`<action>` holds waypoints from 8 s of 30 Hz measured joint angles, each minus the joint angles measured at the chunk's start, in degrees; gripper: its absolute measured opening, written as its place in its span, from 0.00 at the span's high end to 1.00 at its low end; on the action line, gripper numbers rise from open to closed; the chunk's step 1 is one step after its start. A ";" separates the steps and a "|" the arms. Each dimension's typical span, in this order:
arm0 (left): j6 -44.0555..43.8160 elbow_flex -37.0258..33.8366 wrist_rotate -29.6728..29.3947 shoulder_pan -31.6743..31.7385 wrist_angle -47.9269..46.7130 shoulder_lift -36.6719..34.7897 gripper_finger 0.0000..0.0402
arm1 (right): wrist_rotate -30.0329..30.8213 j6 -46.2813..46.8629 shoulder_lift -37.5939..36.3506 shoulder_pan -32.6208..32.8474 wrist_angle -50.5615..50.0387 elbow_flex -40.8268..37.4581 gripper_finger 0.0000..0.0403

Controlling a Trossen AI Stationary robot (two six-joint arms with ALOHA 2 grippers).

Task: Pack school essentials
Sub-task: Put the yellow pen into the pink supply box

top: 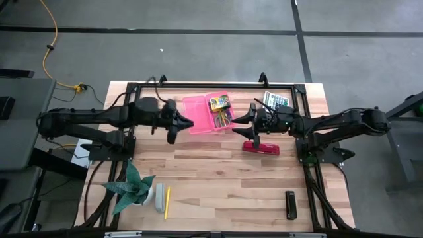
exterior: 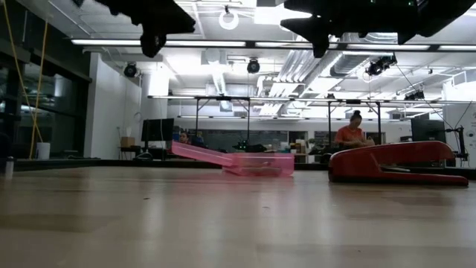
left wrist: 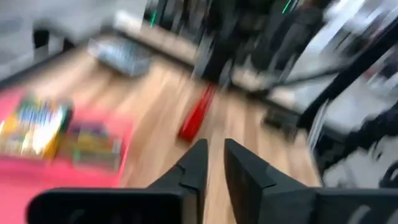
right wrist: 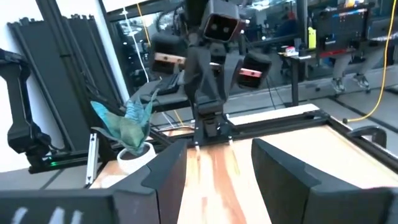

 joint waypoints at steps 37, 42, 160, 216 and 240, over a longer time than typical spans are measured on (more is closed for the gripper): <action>-62.97 24.40 9.74 -34.47 -51.42 48.23 0.71 | -0.11 5.02 0.04 0.00 -5.24 0.04 0.57; -64.61 23.65 10.41 -35.01 -49.77 49.28 0.71 | -0.11 4.51 0.04 0.00 -5.63 0.04 0.57; 34.66 29.58 -1.96 -35.13 -33.79 54.34 0.41 | 3.28 6.09 0.04 -0.02 -7.79 0.04 0.57; -4.18 -16.93 -10.67 -4.60 45.86 6.20 0.99 | 4.81 6.07 0.04 -0.02 -2.85 0.04 0.57; -1.56 -2.90 -4.65 -4.90 42.38 23.05 0.99 | 0.40 15.68 17.50 -1.27 -2.34 17.81 0.53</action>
